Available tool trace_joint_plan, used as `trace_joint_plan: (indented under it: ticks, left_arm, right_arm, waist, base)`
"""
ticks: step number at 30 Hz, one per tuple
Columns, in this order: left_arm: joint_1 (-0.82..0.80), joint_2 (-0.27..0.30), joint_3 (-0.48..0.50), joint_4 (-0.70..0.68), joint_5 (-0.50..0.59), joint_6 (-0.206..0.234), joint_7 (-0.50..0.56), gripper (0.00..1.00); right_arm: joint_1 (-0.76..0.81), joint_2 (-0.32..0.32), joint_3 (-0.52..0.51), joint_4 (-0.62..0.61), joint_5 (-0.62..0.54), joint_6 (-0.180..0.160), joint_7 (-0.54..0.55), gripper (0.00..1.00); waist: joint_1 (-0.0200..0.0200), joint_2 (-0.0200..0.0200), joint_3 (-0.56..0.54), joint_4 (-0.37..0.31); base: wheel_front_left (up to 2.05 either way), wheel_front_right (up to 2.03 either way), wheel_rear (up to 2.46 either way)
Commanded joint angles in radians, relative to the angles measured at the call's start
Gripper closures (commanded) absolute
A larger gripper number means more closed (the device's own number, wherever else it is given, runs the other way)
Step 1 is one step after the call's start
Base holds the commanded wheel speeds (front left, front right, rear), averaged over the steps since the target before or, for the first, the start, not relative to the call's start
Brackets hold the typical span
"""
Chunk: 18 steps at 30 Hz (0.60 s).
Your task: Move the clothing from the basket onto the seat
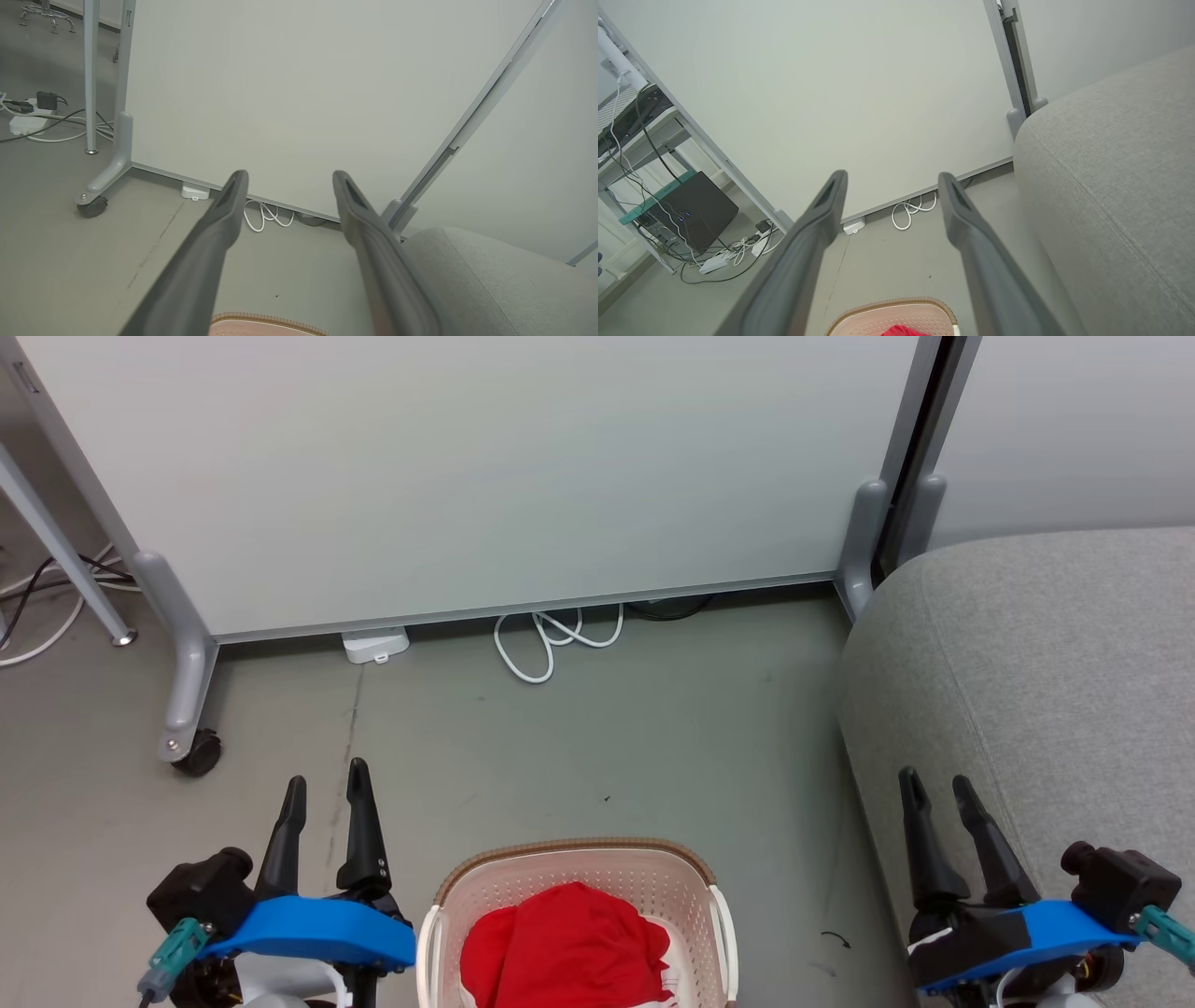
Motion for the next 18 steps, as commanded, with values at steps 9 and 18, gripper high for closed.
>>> trace_joint_plan:
  ticks: [9, 18]
  left_arm:
    - [-0.022, 0.007, -0.015, -0.006, 0.11, 0.009, -0.029, 0.0]
    - [-0.022, 0.007, -0.029, -0.002, 0.192, 0.012, -0.049, 0.0]
  right_arm:
    - [-0.017, -0.008, 0.008, -0.007, -0.116, 0.002, -0.03, 0.0]
    - [-0.017, -0.008, 0.016, -0.003, -0.202, 0.002, -0.05, 0.0]
  waist:
    - [0.0, -0.0001, 0.0, 0.003]
    - [0.0, -0.0001, -0.002, 0.003]
  base:
    - [0.0, 0.0, 0.0]
    - [0.0, 0.0, 0.0]
